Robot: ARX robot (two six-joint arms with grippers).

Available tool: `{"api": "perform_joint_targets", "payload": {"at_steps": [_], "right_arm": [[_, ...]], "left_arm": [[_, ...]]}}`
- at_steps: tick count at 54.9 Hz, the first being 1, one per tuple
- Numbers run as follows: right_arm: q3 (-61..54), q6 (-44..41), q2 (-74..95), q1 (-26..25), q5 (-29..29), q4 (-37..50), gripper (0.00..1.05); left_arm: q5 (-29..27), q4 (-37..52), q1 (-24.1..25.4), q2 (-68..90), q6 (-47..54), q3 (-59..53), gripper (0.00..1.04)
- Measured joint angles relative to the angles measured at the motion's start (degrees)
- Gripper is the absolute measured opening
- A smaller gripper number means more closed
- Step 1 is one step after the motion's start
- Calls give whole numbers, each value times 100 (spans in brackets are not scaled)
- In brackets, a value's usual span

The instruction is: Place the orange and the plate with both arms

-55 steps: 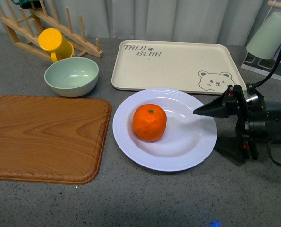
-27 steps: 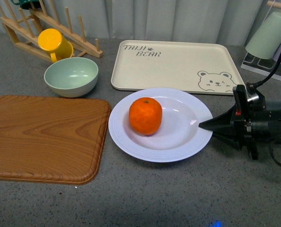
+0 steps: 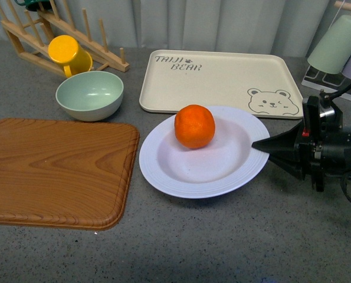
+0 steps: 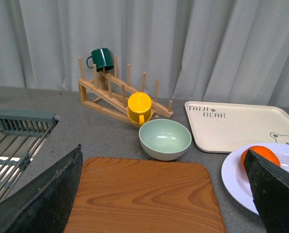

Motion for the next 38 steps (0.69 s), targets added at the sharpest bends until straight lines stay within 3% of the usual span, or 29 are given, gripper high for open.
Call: {"api": "perform_joint_targets", "payload": {"at_steps": [18, 38], "right_arm": [[422, 1047, 199, 120, 389, 1523, 1], [1853, 1858, 1174, 505, 1062, 1648, 1]], "left_arm": [[0, 0, 0, 0, 0, 0, 98], [0, 0, 0, 0, 0, 0, 98]]}}
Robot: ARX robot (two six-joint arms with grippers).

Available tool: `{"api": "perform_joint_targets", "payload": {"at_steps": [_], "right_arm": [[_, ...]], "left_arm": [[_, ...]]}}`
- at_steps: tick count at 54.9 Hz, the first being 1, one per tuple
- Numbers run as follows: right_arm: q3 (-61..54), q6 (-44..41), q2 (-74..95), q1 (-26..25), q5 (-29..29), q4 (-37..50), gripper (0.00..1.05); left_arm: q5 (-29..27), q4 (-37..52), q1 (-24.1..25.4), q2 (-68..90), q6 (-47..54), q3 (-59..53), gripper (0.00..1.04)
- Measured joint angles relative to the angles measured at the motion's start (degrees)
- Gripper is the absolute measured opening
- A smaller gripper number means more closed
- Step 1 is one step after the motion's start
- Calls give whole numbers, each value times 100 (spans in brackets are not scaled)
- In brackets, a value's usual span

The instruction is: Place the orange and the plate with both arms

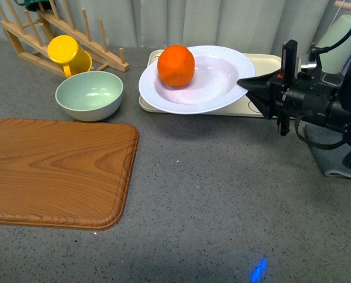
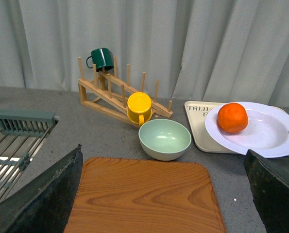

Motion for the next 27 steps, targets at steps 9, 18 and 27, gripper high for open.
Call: {"api": "perform_joint_targets", "payload": {"at_steps": [9, 18, 27], "right_arm": [[914, 140, 426, 133, 243, -400, 1], [1777, 2, 879, 192, 520, -1137, 1], [2090, -179, 1082, 201, 577, -1574, 1]], "left_arm": [[0, 0, 0, 0, 0, 0, 98], [-2, 0, 0, 0, 0, 0, 98], [0, 0, 0, 0, 0, 0, 98]]}}
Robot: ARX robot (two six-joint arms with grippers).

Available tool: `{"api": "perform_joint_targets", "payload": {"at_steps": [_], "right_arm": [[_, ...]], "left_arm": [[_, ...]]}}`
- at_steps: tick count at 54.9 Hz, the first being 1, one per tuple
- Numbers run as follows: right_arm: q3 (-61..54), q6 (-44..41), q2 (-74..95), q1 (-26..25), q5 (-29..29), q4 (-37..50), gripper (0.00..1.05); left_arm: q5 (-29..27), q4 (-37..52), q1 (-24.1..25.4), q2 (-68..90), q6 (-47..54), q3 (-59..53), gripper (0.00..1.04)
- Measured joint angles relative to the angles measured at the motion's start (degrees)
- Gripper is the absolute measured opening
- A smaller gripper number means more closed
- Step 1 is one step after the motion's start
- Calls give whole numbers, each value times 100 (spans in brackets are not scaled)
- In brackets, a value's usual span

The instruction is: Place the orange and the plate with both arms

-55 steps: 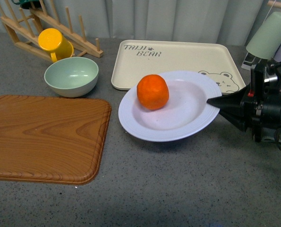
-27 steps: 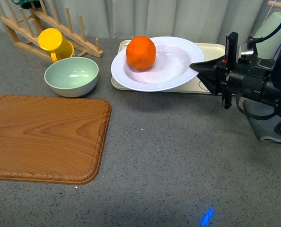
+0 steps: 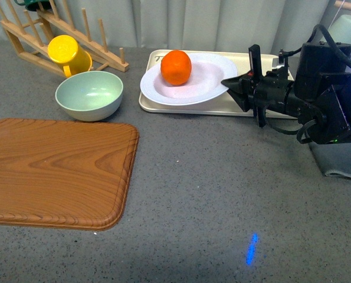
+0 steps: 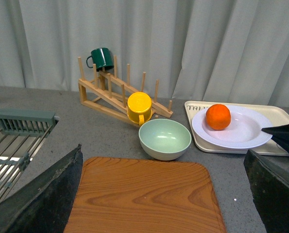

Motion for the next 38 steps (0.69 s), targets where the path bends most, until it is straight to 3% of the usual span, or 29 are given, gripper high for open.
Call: {"api": "perform_joint_targets", "payload": {"at_steps": [5, 21, 25, 30, 38], "right_arm": [[70, -195, 0, 2, 35, -214, 2], [-551, -876, -564, -66, 308, -501, 52], [-857, -1373, -986, -66, 570, -927, 62], [-1408, -2592, -1731, -52, 1141, -1397, 79], [-2455, -4548, -2787, -39, 2415, -1145, 98]], "left_arm": [[-2, 0, 0, 0, 0, 0, 98], [-2, 0, 0, 0, 0, 0, 98], [0, 0, 0, 0, 0, 0, 98], [0, 0, 0, 0, 0, 0, 98], [0, 0, 0, 0, 0, 0, 98]]}}
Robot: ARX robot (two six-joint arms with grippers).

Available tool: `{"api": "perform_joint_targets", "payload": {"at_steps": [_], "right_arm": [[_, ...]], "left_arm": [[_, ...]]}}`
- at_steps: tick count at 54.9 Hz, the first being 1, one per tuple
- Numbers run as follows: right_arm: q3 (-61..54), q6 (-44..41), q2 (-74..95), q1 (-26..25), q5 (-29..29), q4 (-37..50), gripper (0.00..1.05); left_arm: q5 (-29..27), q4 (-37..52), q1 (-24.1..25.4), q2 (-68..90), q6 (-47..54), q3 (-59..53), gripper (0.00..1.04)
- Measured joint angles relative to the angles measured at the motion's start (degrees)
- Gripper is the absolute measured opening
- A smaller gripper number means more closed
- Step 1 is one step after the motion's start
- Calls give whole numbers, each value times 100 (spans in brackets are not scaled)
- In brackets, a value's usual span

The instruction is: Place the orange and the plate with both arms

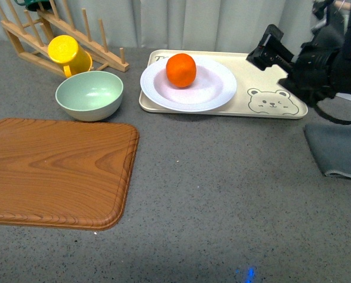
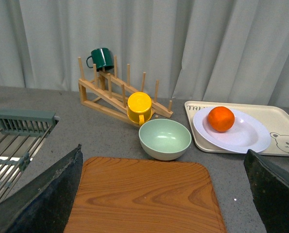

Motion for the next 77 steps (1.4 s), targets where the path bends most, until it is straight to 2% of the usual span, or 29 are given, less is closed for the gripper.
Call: {"api": "perform_joint_targets", "payload": {"at_steps": [8, 12, 18, 25, 31, 35, 50, 58, 74, 77], "right_arm": [[-1443, -1858, -1198, -131, 955, 916, 96], [-2186, -2549, -1827, -269, 1246, 1384, 96], [-3209, -3335, -2730, -444, 1440, 2076, 96], [-4190, -3775, -3812, -627, 1268, 1991, 96], [-4927, -3762, -4863, -872, 721, 1220, 96], [-5265, -3639, -5827, -1054, 439, 319, 96], [-5608, -3458, -8861, -1342, 214, -2240, 96], [-5683, -3539, -10129, -1196, 223, -3292, 96], [-5724, -3965, -11849, -549, 529, -4835, 96], [-5733, -4006, -11999, -485, 603, -4857, 96]], "left_arm": [[-2, 0, -2, 0, 0, 0, 98], [-2, 0, 0, 0, 0, 0, 98], [0, 0, 0, 0, 0, 0, 98], [0, 0, 0, 0, 0, 0, 98], [-2, 0, 0, 0, 0, 0, 98], [-2, 0, 0, 0, 0, 0, 98], [0, 0, 0, 0, 0, 0, 98], [-2, 0, 0, 0, 0, 0, 98], [-2, 0, 0, 0, 0, 0, 98], [-2, 0, 0, 0, 0, 0, 98]]}}
